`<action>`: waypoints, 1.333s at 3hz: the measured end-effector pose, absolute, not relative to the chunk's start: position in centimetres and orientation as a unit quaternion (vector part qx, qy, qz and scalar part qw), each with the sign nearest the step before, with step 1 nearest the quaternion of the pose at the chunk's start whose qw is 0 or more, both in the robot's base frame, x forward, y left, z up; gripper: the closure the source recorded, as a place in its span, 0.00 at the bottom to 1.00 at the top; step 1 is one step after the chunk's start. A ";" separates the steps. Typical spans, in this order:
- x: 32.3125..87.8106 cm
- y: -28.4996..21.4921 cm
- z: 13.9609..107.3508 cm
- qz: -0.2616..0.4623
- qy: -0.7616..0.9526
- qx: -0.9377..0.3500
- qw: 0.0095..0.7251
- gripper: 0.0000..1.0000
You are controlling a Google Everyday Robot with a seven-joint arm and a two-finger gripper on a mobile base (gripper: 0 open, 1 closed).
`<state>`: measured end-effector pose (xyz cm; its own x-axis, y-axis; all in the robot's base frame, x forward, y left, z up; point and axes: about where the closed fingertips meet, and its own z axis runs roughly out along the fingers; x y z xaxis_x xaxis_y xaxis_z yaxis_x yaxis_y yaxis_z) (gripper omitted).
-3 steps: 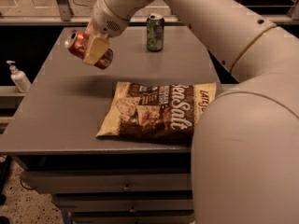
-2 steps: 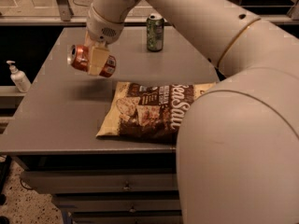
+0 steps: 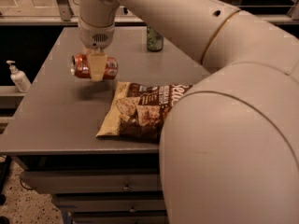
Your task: Knock coke can over
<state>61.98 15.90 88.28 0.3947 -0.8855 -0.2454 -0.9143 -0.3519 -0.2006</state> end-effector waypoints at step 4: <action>60.1 17.8 85.5 0.004 0.544 -0.830 0.125 0.36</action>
Offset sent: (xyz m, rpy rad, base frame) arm -0.0156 0.0111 -0.0235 -0.1090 -0.0653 -0.0150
